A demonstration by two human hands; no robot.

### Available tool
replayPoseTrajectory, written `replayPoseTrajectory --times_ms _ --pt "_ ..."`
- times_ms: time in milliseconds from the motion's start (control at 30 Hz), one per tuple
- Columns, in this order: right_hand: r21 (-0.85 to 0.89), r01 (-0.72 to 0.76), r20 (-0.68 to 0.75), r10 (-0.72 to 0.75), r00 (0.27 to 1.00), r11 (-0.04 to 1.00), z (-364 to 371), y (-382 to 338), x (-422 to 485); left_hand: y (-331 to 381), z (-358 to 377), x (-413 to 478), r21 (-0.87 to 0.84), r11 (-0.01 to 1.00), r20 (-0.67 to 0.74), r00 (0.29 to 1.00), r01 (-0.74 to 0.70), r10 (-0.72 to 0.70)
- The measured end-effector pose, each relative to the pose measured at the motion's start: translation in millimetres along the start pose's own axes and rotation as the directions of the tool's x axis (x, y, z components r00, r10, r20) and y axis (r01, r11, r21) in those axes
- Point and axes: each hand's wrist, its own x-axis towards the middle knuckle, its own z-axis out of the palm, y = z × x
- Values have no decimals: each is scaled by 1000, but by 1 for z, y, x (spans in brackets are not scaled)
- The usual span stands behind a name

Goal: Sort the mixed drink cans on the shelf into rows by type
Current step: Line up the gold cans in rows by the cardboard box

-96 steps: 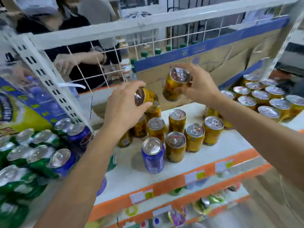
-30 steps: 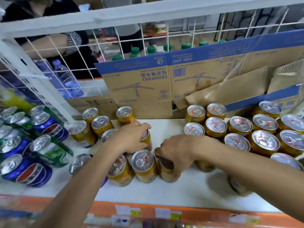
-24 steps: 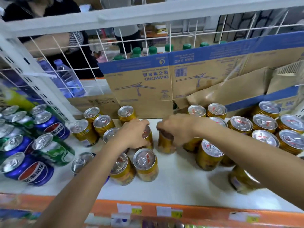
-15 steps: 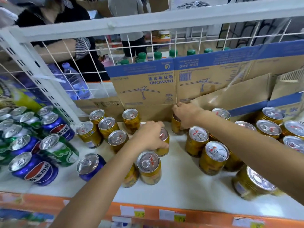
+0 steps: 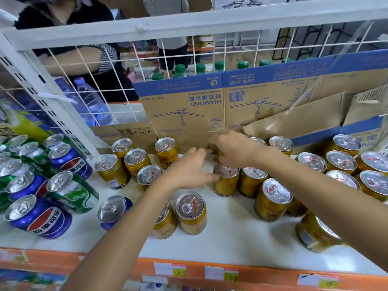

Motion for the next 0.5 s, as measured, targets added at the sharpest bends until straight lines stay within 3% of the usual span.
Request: replayPoseTrajectory --times_ms 133,267,367,500 --pt "156 149 143 -172 975 976 -4 -39 -13 -23 -29 -51 299 954 58 998 -4 -14" --pt "165 294 378 -336 863 941 11 -72 -17 -41 -21 -90 510 860 217 968 -4 -124" --pt "90 339 439 -343 830 936 25 -86 -14 -44 -5 -96 560 828 210 963 23 -168" --pt "34 343 390 -328 860 939 23 -77 -1 -49 -2 -92 514 856 88 990 52 -113"
